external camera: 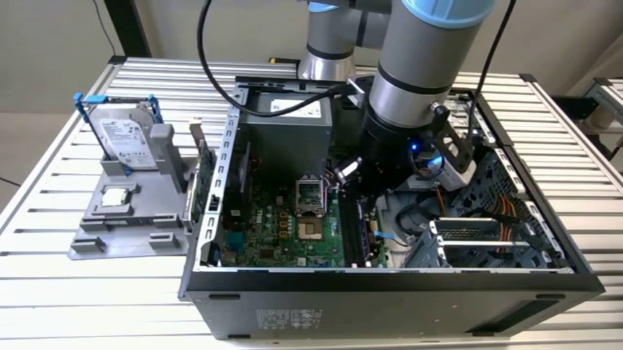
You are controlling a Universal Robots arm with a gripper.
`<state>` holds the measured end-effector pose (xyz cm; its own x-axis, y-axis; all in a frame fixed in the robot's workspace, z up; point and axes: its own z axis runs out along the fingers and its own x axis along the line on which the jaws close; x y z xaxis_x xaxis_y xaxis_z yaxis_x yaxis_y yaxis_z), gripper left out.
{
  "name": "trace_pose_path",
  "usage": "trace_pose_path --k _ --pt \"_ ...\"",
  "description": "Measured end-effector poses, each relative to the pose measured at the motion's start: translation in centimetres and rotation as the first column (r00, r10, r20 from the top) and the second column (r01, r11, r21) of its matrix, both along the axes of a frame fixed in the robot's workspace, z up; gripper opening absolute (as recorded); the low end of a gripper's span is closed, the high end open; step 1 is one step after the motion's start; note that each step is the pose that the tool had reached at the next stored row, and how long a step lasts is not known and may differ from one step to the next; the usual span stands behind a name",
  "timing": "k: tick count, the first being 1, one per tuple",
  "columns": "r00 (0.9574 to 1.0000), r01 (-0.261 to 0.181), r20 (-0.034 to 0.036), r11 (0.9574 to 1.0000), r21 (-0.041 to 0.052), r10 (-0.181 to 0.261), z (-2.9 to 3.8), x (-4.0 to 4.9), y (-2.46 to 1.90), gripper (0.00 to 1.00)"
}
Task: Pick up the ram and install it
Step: 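Press down the ram until it locks into place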
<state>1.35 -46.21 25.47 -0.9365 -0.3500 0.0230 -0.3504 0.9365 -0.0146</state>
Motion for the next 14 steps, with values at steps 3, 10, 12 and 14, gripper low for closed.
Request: trace_pose_path --k 3,10,12,14 --pt "0.9995 -0.03 0.0 0.9995 0.0004 0.03 0.0 -0.01 0.0 0.0" --pt "0.9942 -0.108 -0.0001 0.9942 0.0005 0.108 -0.01 -0.01 0.0 0.0" --pt "0.9921 -0.126 -0.0002 0.9921 0.0004 0.126 -0.01 -0.01 0.0 0.0" --pt "0.9901 -0.14 -0.0002 0.9901 0.0006 0.14 -0.01 -0.01 0.0 0.0"
